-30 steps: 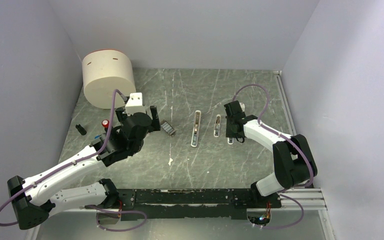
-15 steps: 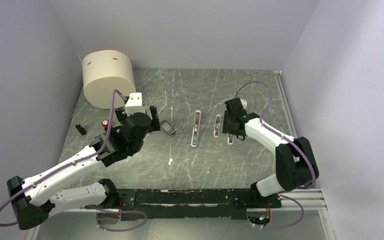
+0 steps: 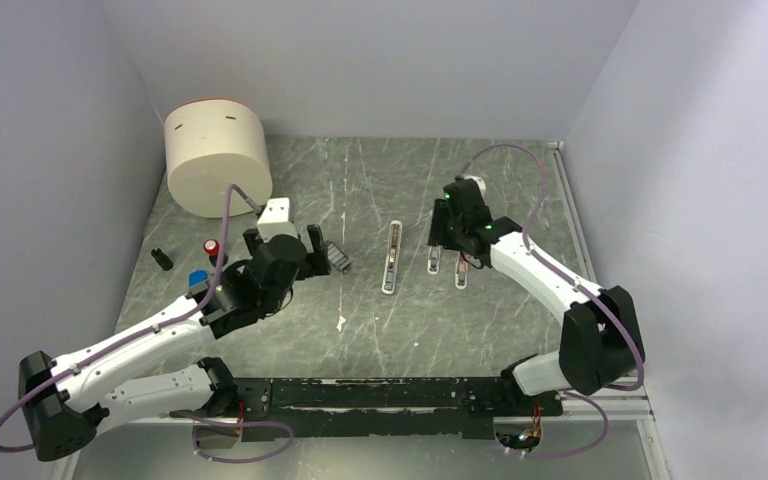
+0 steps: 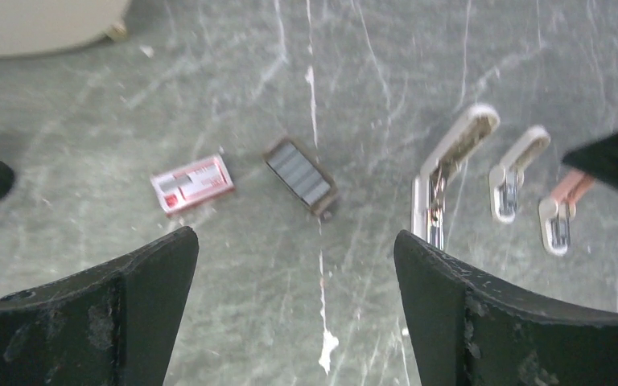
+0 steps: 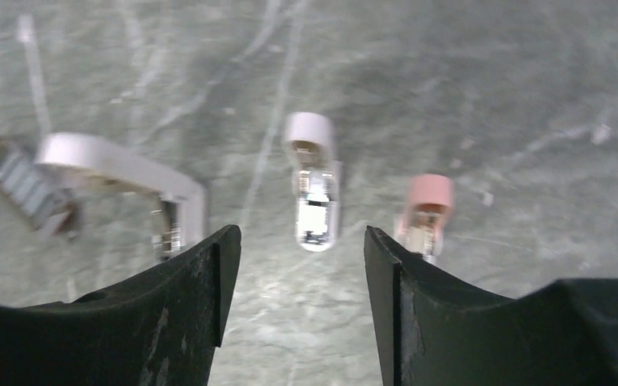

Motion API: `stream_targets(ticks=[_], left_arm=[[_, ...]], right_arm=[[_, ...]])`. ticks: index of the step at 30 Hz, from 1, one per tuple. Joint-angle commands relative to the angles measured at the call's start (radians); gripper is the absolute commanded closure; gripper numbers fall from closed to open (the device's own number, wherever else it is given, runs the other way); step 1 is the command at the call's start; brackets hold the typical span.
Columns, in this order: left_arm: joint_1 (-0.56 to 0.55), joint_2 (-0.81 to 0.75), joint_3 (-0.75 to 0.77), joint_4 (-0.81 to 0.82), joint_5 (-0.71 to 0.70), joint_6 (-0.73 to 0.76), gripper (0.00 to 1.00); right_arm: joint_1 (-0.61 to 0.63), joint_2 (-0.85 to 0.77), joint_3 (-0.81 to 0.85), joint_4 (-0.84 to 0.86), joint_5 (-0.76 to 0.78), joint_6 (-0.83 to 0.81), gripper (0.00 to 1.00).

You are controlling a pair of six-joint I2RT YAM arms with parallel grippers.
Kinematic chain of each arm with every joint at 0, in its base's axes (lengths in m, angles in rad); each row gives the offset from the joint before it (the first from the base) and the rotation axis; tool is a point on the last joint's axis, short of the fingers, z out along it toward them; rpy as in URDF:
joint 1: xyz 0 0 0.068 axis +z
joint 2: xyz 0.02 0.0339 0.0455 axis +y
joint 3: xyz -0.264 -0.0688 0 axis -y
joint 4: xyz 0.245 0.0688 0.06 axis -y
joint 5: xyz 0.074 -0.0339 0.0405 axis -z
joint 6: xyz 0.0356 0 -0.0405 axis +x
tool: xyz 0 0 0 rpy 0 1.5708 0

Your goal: Load the staples into the stapler

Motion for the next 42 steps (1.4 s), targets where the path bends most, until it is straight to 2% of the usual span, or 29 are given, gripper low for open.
stream_targets(ticks=[1,4,10,13,16,26,30,35,42], left_arm=[[0.005,0.027,-0.065,0.110,0.192,-0.084,0.03],[0.006,0.073,-0.097,0.167,0.283,-0.091,0.03],[0.035,0.172,-0.153,0.305,0.446,-0.070,0.25],[0.077,0.239,-0.178,0.390,0.557,-0.085,0.31],[0.118,0.318,-0.185,0.467,0.649,-0.098,0.39],[0.145,0.545,-0.132,0.579,0.795,-0.084,0.43],[0.145,0.613,-0.112,0.616,0.830,-0.086,0.49],[0.144,0.702,-0.090,0.669,0.893,-0.098,0.57],[0.146,0.758,-0.081,0.713,0.912,-0.097,0.69]], right_arm=[[0.091,0.029,0.091,0.054,-0.014,0.018,0.37],[0.145,0.089,0.156,0.071,0.013,0.025,0.33],[0.202,0.226,0.281,0.064,0.076,0.050,0.30],[0.211,0.269,0.313,0.057,0.089,0.056,0.32],[0.212,0.301,0.343,0.033,0.100,0.073,0.35],[0.227,0.339,0.346,0.051,0.087,0.090,0.55],[0.228,0.331,0.351,0.050,0.091,0.076,0.64],[0.234,0.315,0.340,0.058,0.084,0.064,0.66],[0.241,0.304,0.318,0.072,0.072,0.047,0.67]])
